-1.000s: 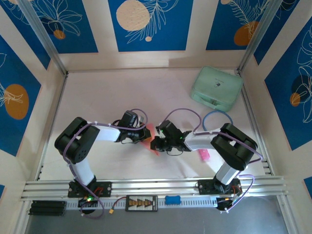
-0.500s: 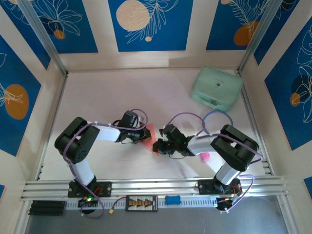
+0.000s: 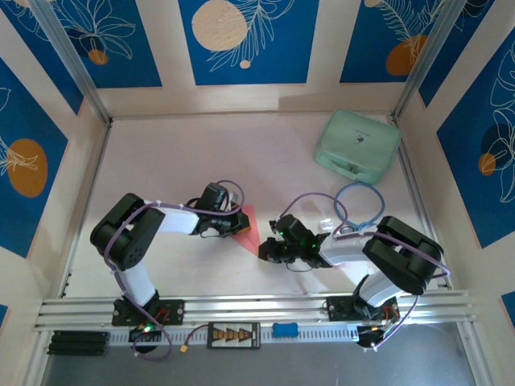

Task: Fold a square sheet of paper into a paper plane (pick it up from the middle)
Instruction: Fourth fold the wing at the center of the table.

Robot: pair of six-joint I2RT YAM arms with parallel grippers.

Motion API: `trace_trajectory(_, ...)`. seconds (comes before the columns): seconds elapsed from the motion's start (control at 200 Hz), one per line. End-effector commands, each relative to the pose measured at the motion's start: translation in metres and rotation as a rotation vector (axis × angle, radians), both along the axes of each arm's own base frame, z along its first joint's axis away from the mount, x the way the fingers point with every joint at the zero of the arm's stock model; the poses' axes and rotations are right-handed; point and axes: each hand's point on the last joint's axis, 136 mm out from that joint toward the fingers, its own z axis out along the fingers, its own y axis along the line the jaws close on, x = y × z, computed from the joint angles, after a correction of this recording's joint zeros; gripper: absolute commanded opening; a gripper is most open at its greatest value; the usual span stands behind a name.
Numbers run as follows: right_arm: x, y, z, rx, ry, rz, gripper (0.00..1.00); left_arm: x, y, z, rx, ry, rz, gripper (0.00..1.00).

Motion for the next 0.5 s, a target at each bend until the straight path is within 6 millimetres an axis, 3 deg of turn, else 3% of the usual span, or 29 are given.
trace_trajectory(0.0, -0.035, -0.034, -0.032, -0.138, 0.127, 0.010, 0.05, -0.006, 0.018, -0.024, 0.091, 0.034, 0.024, 0.00)
trace_trajectory(0.165, -0.036, -0.037, -0.024, -0.133, 0.112, 0.008, 0.05, -0.005, 0.017, -0.022, 0.089, 0.031, 0.024, 0.00)
trace_trajectory(0.39, -0.008, -0.013, 0.035, -0.026, -0.025, 0.027, 0.06, -0.006, 0.017, -0.020, 0.081, 0.028, 0.026, 0.00)
trace_trajectory(0.495, 0.009, -0.001, 0.050, 0.006, -0.043, 0.024, 0.06, -0.007, 0.016, -0.020, 0.077, 0.031, 0.024, 0.00)
